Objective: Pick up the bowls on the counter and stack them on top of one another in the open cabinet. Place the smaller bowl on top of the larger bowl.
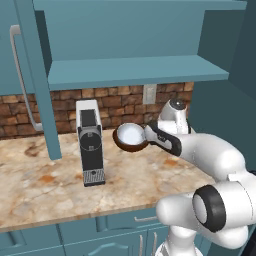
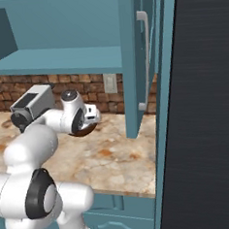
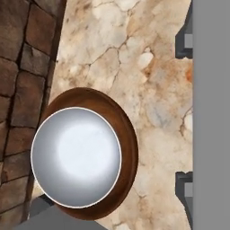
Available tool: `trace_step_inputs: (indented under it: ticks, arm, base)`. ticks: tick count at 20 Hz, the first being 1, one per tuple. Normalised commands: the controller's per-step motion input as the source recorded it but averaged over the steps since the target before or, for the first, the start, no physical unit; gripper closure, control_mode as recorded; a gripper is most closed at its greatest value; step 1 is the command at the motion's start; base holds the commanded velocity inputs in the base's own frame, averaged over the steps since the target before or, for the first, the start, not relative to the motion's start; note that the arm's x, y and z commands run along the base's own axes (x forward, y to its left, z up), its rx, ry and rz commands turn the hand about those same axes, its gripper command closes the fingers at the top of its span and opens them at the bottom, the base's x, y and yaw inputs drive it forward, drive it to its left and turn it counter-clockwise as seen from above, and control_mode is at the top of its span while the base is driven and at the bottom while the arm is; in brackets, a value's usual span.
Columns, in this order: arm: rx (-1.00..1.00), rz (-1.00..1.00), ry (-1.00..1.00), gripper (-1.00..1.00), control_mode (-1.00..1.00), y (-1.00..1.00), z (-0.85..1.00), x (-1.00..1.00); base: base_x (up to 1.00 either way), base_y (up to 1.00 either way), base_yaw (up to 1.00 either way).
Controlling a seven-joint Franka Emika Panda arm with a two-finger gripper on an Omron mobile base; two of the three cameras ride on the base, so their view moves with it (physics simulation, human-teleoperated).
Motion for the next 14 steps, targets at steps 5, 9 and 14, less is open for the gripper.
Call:
trace_step_inputs:
  ticks: [5, 9, 14]
  arm:
    - [0.24, 0.00, -0.02, -1.00, -1.00, -0.27, 0.00, 0.00]
    - [0.01, -0.02, 0.00, -1.00, -1.00, 0.08, -0.01, 0.07]
    - [0.01, -0.06, 0.00, -1.00, -1.00, 0.14, -0.12, 0.16]
  base:
    - [0.00, 0.00, 0.00]
    - [0.00, 0.00, 0.00]
    - [0.00, 0.00, 0.00]
